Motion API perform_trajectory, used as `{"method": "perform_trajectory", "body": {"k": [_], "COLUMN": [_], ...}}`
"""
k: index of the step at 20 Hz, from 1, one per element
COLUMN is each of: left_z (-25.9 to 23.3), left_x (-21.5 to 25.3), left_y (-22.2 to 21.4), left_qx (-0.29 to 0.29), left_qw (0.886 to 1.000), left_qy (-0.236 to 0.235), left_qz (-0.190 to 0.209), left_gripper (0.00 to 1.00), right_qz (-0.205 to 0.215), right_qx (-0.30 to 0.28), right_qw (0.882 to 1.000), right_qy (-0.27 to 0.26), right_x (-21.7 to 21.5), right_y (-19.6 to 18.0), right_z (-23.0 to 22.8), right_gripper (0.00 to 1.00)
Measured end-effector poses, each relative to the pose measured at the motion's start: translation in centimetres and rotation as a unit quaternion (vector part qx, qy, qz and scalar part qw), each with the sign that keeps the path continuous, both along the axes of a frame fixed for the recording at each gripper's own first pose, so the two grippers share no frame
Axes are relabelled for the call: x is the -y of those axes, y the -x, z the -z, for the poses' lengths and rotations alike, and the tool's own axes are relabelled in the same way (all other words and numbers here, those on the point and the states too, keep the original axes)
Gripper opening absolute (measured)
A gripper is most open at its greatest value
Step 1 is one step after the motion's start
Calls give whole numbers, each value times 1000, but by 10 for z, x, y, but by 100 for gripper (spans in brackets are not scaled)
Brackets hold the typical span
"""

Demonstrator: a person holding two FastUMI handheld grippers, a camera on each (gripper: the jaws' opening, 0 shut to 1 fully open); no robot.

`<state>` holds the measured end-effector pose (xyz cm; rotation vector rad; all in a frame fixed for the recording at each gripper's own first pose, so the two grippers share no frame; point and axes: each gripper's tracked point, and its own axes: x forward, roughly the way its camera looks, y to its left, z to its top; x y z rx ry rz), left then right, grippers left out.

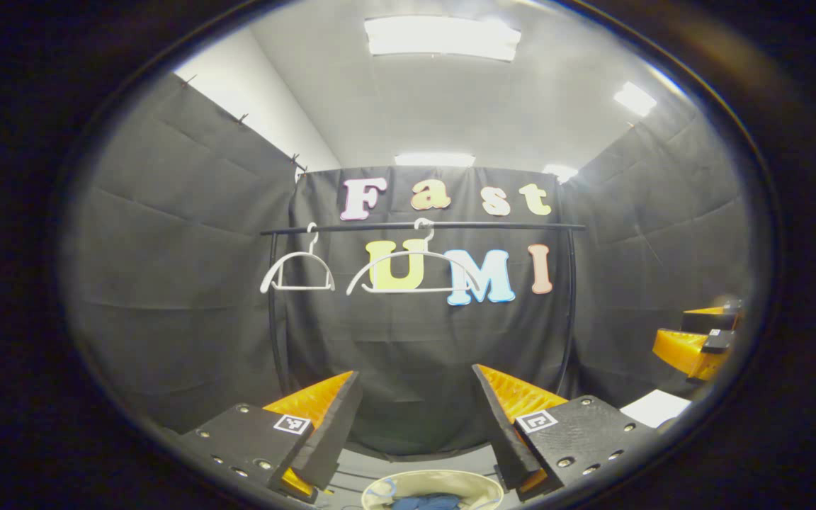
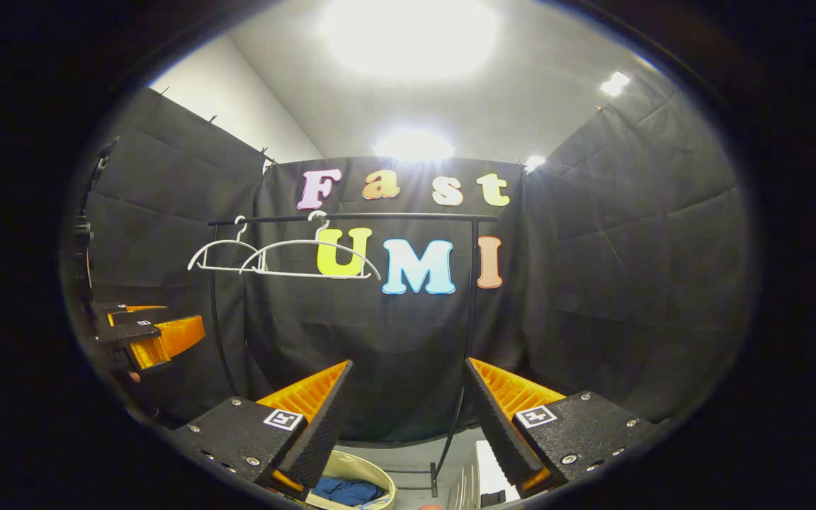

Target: Grasp the clothes on the hanger with both hands and then place them into the laundry hamper below.

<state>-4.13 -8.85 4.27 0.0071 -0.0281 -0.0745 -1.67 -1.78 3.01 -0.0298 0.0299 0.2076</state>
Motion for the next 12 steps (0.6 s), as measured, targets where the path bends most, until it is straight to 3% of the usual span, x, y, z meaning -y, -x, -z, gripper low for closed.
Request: {"method": "perform_trajectory", "body": {"k": [5,12], "left_z": [-5,-19], "left_x": [-3,-3], "left_y": [31,37], "left_qx": [11,27], "left_qw": [1000,1000], "left_qy": [-5,-1], "left_qz": [-2,-4], "left_gripper": [95,95], "right_qz": [18,39], "right_qx": [1,16], "right_qw": [1000,999], "right_qy": [-10,-12], "right_x": [19,34], "right_y": [12,12], "right_z": [4,-4], "right_gripper": [93,93]}}
